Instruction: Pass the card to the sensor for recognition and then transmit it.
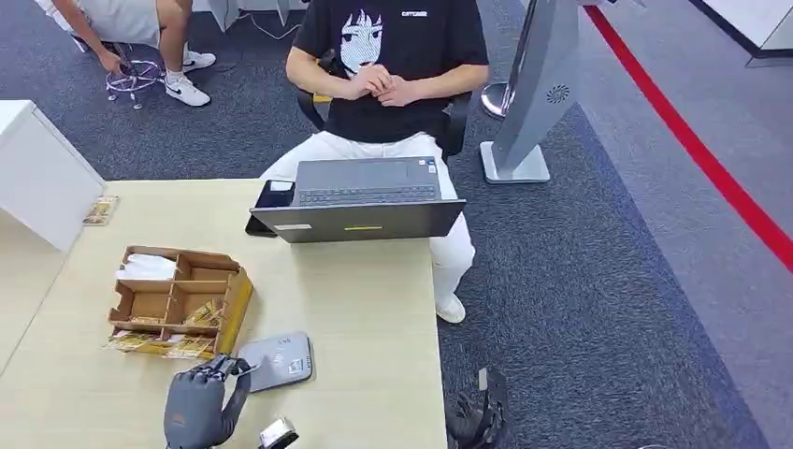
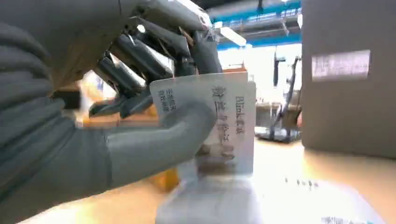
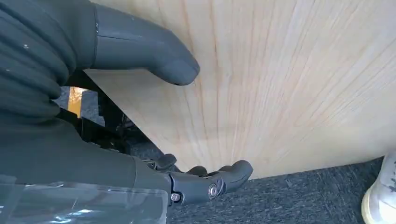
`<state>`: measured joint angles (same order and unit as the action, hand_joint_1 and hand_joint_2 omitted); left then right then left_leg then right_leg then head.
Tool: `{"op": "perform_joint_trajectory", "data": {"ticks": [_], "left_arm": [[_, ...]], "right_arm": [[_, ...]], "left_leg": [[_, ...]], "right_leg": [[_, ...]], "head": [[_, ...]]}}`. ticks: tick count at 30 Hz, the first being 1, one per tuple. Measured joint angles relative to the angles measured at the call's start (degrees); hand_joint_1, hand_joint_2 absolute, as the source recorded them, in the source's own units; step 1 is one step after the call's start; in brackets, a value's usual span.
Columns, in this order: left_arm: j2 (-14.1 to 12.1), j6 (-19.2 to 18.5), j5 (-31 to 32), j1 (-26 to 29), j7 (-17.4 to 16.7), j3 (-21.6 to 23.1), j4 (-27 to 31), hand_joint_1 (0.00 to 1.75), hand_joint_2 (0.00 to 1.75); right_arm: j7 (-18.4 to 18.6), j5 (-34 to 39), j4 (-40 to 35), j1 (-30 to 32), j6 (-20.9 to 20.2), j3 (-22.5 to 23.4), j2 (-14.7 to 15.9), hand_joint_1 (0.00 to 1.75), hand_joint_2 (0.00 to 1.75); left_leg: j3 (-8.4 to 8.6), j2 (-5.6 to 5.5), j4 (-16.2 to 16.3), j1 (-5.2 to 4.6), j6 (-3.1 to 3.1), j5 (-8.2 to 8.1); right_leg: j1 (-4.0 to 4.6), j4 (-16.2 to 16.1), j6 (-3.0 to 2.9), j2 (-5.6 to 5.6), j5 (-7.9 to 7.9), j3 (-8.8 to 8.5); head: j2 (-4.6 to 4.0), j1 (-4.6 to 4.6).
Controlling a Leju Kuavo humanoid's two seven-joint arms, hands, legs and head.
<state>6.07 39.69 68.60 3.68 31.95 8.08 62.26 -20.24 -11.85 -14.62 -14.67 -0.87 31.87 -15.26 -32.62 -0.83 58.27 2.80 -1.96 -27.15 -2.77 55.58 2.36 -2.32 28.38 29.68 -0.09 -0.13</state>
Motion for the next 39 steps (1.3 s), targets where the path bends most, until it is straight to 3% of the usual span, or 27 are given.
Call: {"op": "perform_joint_trajectory", "data": {"ticks": [3, 6, 12, 15, 19, 22, 27, 35, 39], "left_arm": [[0.94, 0.02, 1.28, -2.95, 0.39, -2.66, -7.36, 1.75, 1.75], [1.86, 0.02, 2.00, -4.76, 0.48, -4.42, -11.22, 1.75, 1.75], [3.11, 0.02, 2.41, -5.34, 0.96, -6.02, -14.41, 1.75, 1.75], [3.74, 0.04, 1.49, -5.38, 3.63, -7.03, -14.19, 1.75, 1.75], [4.22, 0.04, -1.17, -4.80, 4.78, -7.29, -9.05, 1.75, 1.75], [3.43, 0.04, -2.20, -4.72, 1.61, -5.23, -2.42, 1.75, 1.75], [-0.68, -0.11, -3.05, -7.98, -4.98, 2.65, 8.79, 1.75, 1.75], [-3.42, 0.02, -2.20, -9.76, -5.52, 6.76, 14.50, 1.75, 1.75], [-6.05, -0.79, -1.54, -16.13, -9.42, 8.25, 15.12, 1.75, 1.75]], "right_arm": [[0.20, -0.02, 0.02, 0.00, -0.04, -0.13, 0.00, 0.00, 1.75], [0.20, -0.02, 0.02, 0.01, -0.04, -0.15, 0.00, 0.00, 1.75], [0.20, -0.04, 0.02, 0.02, -0.07, -0.20, 0.00, 0.00, 1.75], [0.20, -0.09, 0.02, 0.02, -0.07, -0.28, 0.00, 0.00, 1.75], [0.20, -0.20, 0.02, 0.01, -0.07, -0.59, 0.00, 0.00, 1.75], [0.26, -0.37, 0.02, 0.01, -0.20, -0.90, 0.00, 0.00, 1.75], [1.23, -0.18, -0.07, -0.04, -0.77, -1.44, 0.02, 0.00, 1.75], [1.42, -0.22, -0.15, -0.06, -1.20, -1.75, 0.02, 0.00, 1.75], [1.38, -0.35, -0.18, -0.29, -1.53, -1.99, 0.02, 0.00, 1.75]], "left_leg": [[0.01, 0.00, 0.00, 0.00, 0.02, 0.02], [0.02, -0.13, 0.00, 0.00, 0.01, 0.02], [0.04, -0.09, 0.00, 0.00, 0.00, 0.03], [0.04, -0.09, 0.00, 0.00, 0.00, 0.04], [0.04, -0.08, 0.00, 0.02, 0.00, 0.04], [0.03, -0.08, 0.00, 0.05, -0.05, 0.08], [0.03, 0.02, 0.00, 0.07, -0.07, 0.09], [0.00, 0.11, 0.00, 0.11, -0.14, 0.13], [-0.06, 0.14, 0.00, 0.15, -0.27, 0.23]], "right_leg": [[0.00, 0.00, 0.00, -0.01, 0.00, -0.03], [0.01, 0.00, 0.00, 0.14, 0.00, -0.10], [0.01, 0.00, -0.01, 0.10, -0.01, -0.08], [0.01, 0.00, -0.01, 0.10, -0.01, -0.08], [0.02, 0.01, -0.02, 0.08, -0.02, -0.05], [0.03, 0.03, -0.05, 0.06, -0.04, 0.00], [0.07, 0.12, -0.10, -0.05, -0.07, 0.03], [0.12, 0.16, -0.16, -0.13, -0.11, 0.19], [0.17, 0.30, -0.32, -0.16, -0.21, 0.33]], "head": [[0.00, 0.04], [0.00, 0.07], [0.00, 0.04], [0.00, 0.00], [0.00, 0.04], [0.00, 0.02], [0.00, 0.00], [0.00, 0.04], [0.00, 0.04]]}}
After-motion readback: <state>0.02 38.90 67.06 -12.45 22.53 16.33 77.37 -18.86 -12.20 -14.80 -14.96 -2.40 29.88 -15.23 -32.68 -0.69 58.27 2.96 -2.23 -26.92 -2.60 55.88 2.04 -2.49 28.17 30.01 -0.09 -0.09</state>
